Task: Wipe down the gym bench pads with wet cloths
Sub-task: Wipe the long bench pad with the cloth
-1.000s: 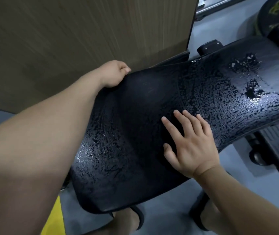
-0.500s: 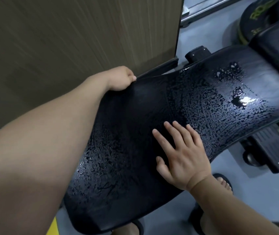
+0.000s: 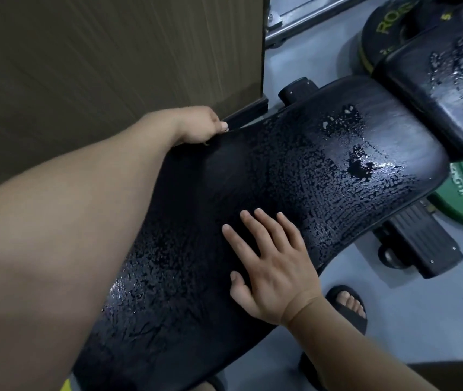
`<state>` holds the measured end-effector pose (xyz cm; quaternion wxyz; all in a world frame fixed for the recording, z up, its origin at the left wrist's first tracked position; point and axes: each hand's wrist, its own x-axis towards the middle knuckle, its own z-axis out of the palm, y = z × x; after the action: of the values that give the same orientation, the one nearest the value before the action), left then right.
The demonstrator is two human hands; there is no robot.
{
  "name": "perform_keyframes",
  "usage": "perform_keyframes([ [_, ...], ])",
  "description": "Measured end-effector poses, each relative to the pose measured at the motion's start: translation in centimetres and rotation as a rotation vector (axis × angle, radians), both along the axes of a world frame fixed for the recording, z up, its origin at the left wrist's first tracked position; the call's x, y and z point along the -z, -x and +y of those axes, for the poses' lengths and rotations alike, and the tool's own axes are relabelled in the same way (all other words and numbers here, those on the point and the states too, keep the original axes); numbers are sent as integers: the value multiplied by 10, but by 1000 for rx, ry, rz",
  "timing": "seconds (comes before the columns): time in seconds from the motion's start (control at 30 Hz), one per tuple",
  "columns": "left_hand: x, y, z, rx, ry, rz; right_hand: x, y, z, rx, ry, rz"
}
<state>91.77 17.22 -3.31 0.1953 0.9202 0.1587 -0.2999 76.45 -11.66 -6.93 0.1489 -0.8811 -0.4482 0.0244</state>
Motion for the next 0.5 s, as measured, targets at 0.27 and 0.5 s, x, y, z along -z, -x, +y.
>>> perform_keyframes([
  [0.27,3,-53,-68,-55,158,-159,1,-1,-1,-7,-6,32],
  [0.5,-6,-17,-33,26,79,-159,0,-1,-2,-13,-7,28],
])
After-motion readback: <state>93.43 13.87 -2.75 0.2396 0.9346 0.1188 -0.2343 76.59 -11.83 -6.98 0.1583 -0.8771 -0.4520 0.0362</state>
